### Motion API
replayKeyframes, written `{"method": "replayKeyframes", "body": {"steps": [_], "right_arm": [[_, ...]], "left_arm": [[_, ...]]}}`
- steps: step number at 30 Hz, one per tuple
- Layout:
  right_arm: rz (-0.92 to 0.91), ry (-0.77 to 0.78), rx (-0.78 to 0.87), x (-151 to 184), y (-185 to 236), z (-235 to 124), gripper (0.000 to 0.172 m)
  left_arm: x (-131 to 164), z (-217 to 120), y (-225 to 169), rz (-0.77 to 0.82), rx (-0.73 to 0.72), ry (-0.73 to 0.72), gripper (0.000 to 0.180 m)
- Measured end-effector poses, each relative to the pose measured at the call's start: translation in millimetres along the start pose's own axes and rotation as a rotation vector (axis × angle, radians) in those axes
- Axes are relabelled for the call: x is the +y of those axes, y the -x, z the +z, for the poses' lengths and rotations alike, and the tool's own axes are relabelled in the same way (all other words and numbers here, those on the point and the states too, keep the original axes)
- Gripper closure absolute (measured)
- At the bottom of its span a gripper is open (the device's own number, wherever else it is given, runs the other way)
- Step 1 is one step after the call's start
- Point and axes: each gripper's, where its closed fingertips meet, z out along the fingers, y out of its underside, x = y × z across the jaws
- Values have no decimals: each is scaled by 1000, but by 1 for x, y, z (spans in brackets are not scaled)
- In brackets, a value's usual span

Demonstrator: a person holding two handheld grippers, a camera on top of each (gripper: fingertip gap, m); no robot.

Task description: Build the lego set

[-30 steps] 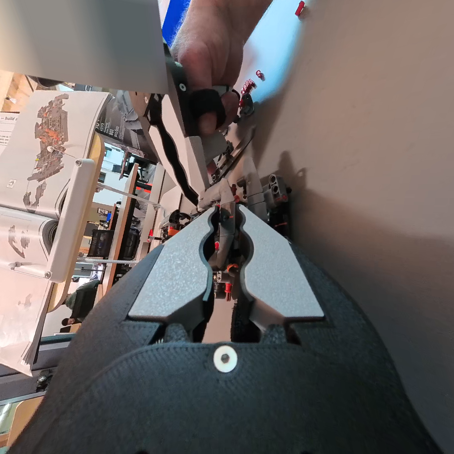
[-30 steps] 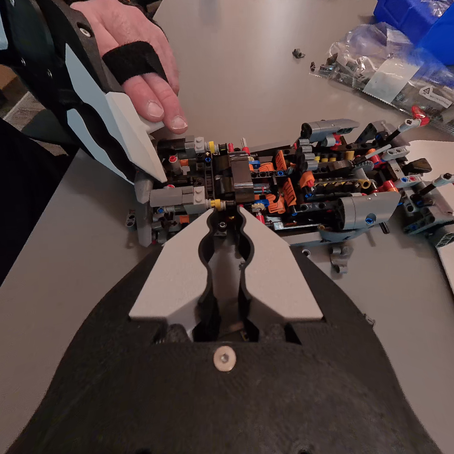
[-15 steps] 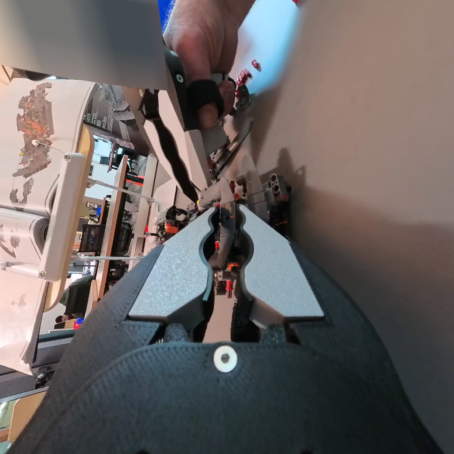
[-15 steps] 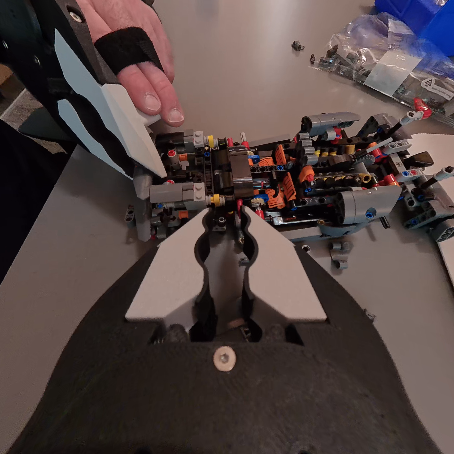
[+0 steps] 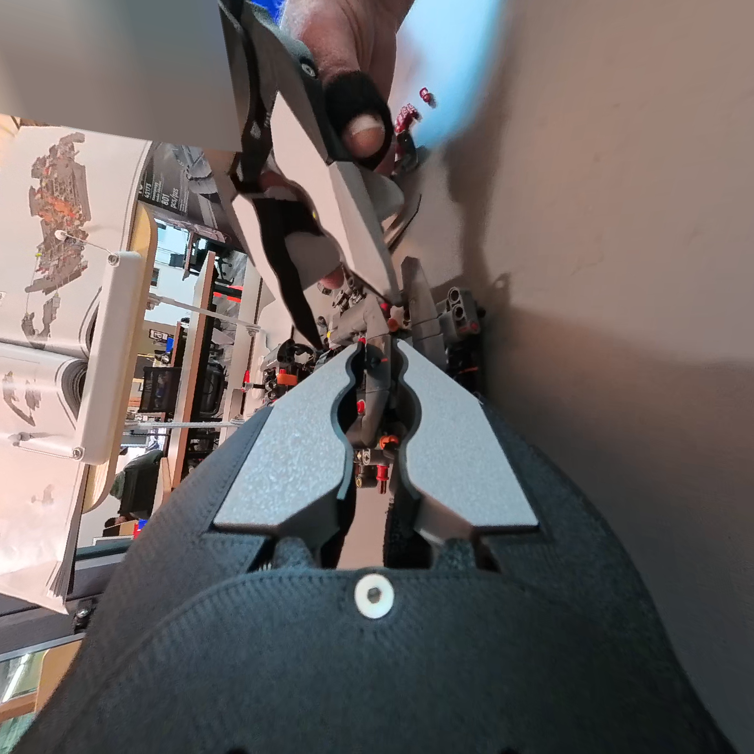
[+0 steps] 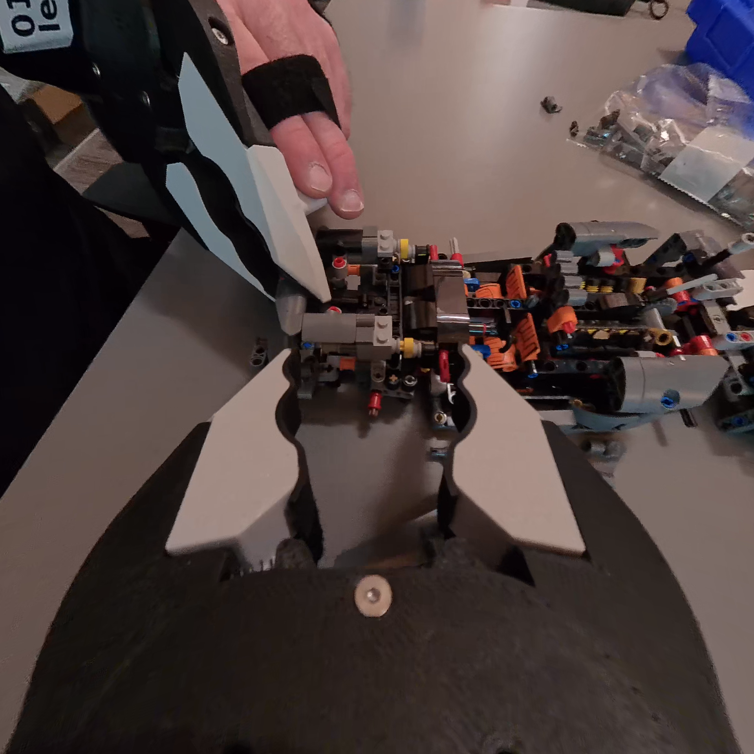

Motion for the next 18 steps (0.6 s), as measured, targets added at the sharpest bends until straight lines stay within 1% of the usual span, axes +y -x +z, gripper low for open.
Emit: {"method": "replayKeyframes", "body": {"steps": [3,5,18], "right_arm": [[1,-1,0,0,1,3,106],[0,0,14,0,-1,2,117],[10,-19,24,-1,-2,1,120]], "left_arm": [[1,0,0,3,0,4,170],[1,0,0,3,0,4,170],[3,0,-1,3,-6,4,170]]}}
